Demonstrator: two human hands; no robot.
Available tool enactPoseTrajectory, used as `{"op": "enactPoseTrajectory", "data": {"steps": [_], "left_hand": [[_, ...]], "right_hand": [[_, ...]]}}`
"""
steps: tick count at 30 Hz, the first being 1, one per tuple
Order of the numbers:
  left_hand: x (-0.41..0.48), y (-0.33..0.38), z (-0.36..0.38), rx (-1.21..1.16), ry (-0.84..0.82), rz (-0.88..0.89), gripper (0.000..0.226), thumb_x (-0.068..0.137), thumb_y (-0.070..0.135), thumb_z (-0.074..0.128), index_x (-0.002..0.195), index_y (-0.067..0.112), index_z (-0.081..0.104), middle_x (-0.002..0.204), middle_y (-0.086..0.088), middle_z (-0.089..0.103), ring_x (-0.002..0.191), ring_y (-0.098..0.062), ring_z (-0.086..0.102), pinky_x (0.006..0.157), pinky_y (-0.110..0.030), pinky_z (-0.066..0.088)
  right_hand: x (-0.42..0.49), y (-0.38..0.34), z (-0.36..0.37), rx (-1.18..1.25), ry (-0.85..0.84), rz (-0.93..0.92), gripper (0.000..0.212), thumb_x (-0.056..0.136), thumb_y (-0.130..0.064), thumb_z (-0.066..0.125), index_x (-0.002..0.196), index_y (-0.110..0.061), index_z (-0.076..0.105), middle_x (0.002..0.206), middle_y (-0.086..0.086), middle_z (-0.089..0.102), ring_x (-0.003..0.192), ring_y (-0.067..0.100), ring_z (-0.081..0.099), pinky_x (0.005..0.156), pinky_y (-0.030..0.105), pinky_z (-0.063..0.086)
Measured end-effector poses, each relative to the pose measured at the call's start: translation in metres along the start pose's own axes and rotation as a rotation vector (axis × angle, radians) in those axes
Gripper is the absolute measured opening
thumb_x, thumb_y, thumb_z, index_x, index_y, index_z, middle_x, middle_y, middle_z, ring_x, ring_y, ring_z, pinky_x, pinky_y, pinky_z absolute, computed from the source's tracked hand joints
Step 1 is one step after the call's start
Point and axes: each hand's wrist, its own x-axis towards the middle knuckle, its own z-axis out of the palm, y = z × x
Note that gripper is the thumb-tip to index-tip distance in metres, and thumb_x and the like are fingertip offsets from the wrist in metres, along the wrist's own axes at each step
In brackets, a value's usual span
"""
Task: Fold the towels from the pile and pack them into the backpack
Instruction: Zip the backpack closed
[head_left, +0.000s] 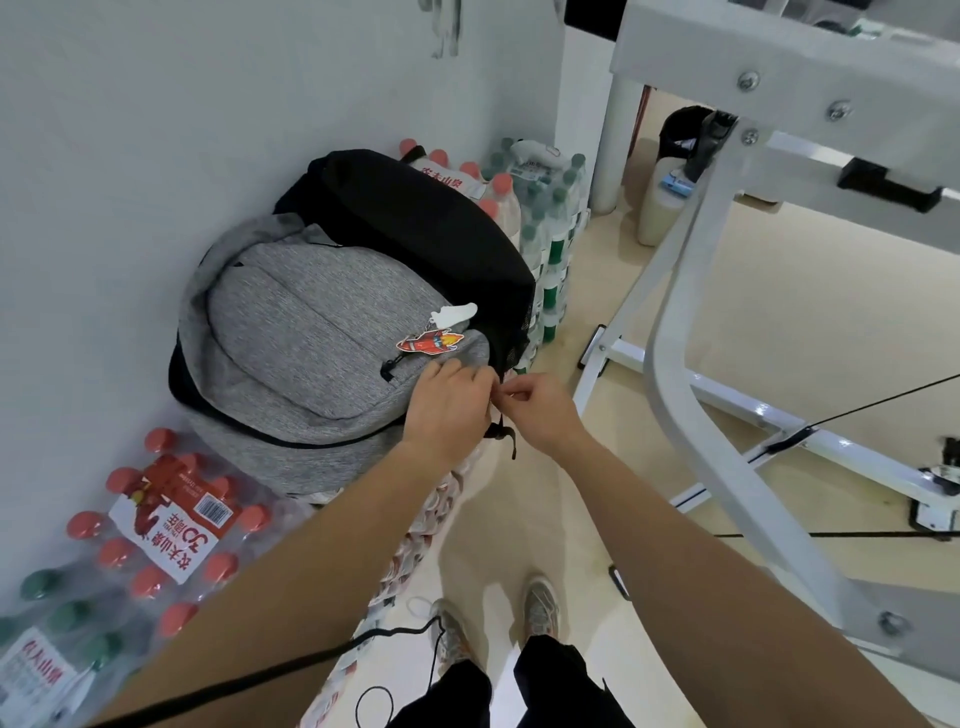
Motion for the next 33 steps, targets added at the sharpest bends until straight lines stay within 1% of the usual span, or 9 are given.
{"op": "enactPoseTrajectory", "data": {"steps": [3,6,11,14,17,22,27,30,33], "left_hand": [[-0.001,-0.001,-0.006,-0.066,0.013,-0.051,0.019,0.087,0.024,0.062,0.105,0.022,0.068,0.095,0.003,0.071,0.096,-0.021,0.057,0.084,-0.033,0.04],[-0.005,-0.001,-0.014,-0.139,0.067,-0.1,0.02,0.085,0.022,0.063,0.104,0.023,0.072,0.093,0.003,0.072,0.097,-0.02,0.058,0.075,-0.025,0.04],[-0.012,-0.004,-0.025,-0.204,0.077,-0.192,0.025,0.082,0.019,0.061,0.101,0.029,0.075,0.088,0.005,0.07,0.094,-0.02,0.058,0.063,-0.03,0.048],[-0.016,-0.012,-0.034,-0.209,0.07,-0.267,0.026,0.081,0.023,0.062,0.101,0.034,0.075,0.089,0.004,0.071,0.091,-0.02,0.059,0.067,-0.036,0.054],[-0.025,-0.022,-0.05,-0.225,0.045,-0.362,0.026,0.082,0.029,0.062,0.104,0.038,0.073,0.088,0.007,0.071,0.088,-0.019,0.062,0.07,-0.037,0.056],[-0.044,-0.03,-0.074,-0.286,-0.006,-0.446,0.024,0.086,0.03,0.06,0.104,0.035,0.073,0.09,0.006,0.073,0.08,-0.019,0.066,0.068,-0.032,0.055],[-0.057,-0.025,-0.079,-0.432,-0.019,-0.524,0.017,0.085,0.019,0.062,0.093,0.024,0.077,0.085,0.005,0.074,0.074,-0.018,0.067,0.073,-0.032,0.056],[-0.051,-0.005,-0.074,-0.449,-0.046,-0.576,0.008,0.081,0.028,0.062,0.084,0.023,0.068,0.077,0.004,0.069,0.072,-0.018,0.064,0.067,-0.035,0.057],[-0.041,0.007,-0.066,-0.431,0.038,-0.57,0.016,0.08,0.037,0.068,0.083,0.024,0.06,0.074,0.005,0.063,0.069,-0.017,0.062,0.062,-0.034,0.054]], "right_hand": [[0.005,-0.003,-0.003,-0.265,0.022,-0.16,0.023,0.088,-0.017,0.061,0.106,-0.031,0.067,0.08,-0.008,0.059,0.075,0.011,0.057,0.067,0.031,0.048],[0.017,-0.004,0.002,-0.579,-0.031,-0.368,0.045,0.084,-0.019,0.063,0.125,-0.037,0.058,0.098,-0.004,0.05,0.09,0.018,0.054,0.071,0.035,0.048],[0.028,-0.008,0.007,-0.806,0.107,-0.534,0.021,0.086,-0.026,0.068,0.107,-0.03,0.069,0.089,-0.001,0.049,0.081,0.021,0.048,0.062,0.039,0.048],[0.03,-0.017,0.003,-0.953,0.176,-0.639,0.016,0.082,-0.028,0.074,0.098,-0.028,0.073,0.088,-0.003,0.055,0.08,0.02,0.052,0.063,0.032,0.046],[0.029,-0.037,-0.002,-1.105,0.157,-0.724,0.02,0.085,-0.023,0.069,0.105,-0.028,0.071,0.1,-0.002,0.061,0.091,0.022,0.056,0.073,0.035,0.043],[0.016,-0.072,-0.001,-1.229,0.062,-0.786,0.026,0.081,-0.017,0.069,0.106,-0.023,0.069,0.107,0.0,0.061,0.097,0.024,0.054,0.079,0.038,0.042],[0.01,-0.081,0.003,-1.211,0.047,-0.759,0.024,0.084,-0.017,0.069,0.106,-0.026,0.073,0.106,-0.003,0.062,0.096,0.022,0.054,0.078,0.035,0.042],[0.009,-0.082,0.0,-1.2,-0.013,-0.74,0.024,0.089,-0.018,0.065,0.108,-0.03,0.073,0.108,-0.004,0.061,0.097,0.02,0.052,0.08,0.034,0.04],[0.008,-0.08,-0.007,-1.181,-0.047,-0.723,0.028,0.089,-0.019,0.066,0.113,-0.032,0.071,0.109,-0.005,0.06,0.099,0.02,0.051,0.081,0.034,0.039]]}}
